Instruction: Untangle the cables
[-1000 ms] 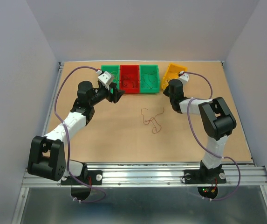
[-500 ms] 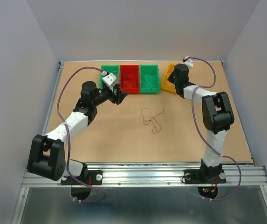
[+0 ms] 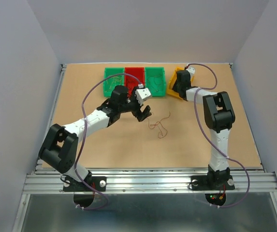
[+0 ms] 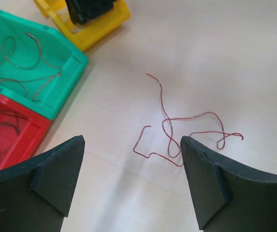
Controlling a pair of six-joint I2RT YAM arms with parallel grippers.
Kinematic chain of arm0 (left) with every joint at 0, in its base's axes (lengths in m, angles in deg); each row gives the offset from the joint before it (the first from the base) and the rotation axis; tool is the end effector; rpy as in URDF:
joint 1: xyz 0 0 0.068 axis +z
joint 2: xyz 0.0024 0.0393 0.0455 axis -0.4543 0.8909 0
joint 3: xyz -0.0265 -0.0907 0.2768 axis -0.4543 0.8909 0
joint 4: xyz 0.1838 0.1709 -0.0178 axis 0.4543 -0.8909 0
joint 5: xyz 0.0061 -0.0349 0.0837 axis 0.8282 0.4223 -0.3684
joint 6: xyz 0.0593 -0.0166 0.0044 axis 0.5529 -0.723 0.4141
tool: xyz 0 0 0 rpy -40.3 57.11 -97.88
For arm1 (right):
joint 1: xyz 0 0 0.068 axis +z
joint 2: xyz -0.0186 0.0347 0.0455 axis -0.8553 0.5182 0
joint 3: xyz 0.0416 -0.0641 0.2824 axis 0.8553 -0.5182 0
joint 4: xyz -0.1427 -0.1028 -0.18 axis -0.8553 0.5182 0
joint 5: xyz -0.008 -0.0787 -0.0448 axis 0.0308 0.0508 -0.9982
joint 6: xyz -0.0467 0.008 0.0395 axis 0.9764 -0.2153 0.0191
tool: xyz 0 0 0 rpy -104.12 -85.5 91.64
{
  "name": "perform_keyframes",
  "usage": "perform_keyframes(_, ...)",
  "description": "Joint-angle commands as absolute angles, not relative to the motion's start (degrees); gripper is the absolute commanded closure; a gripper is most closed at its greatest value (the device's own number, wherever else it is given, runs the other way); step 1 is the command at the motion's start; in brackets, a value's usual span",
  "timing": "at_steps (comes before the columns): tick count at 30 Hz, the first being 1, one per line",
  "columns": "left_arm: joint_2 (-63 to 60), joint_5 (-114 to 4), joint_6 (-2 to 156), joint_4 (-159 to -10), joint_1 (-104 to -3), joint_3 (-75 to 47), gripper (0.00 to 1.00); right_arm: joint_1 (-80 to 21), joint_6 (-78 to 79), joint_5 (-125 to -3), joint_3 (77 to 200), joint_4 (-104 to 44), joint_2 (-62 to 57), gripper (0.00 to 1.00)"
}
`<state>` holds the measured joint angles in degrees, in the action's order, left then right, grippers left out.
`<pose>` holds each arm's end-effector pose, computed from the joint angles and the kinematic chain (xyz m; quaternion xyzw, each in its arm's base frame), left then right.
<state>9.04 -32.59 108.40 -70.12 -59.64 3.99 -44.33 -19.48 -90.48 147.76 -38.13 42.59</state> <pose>0.2742 -0.2039 0.2963 0.4821 0.6139 -0.2769 0.5604 0.4893 0.1103 0.1701 0.1743 0.8536 0.0282 0.4900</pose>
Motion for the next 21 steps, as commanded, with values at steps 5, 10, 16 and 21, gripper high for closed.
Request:
perform_keyframes(5,12.6,-41.1,109.4,-81.9,-63.5,-4.1,0.01,-44.4,-18.8,-91.0,144.4,-38.8,31.1,0.3)
perform_keyframes(10,15.3,-45.8,107.0,-86.8,-68.1,-5.9,0.01,-44.4,-16.8,-90.2,135.8,-41.5,20.6,0.13)
perform_keyframes(16,19.4,-46.6,107.2,-91.7,-71.7,-7.7,0.01,-44.4,-14.7,-87.3,125.7,-42.8,9.2,0.12)
perform_keyframes(21,24.8,-49.1,106.8,-94.6,-74.0,-10.0,0.01,-44.4,-13.8,-88.9,118.6,-43.0,-1.0,0.12)
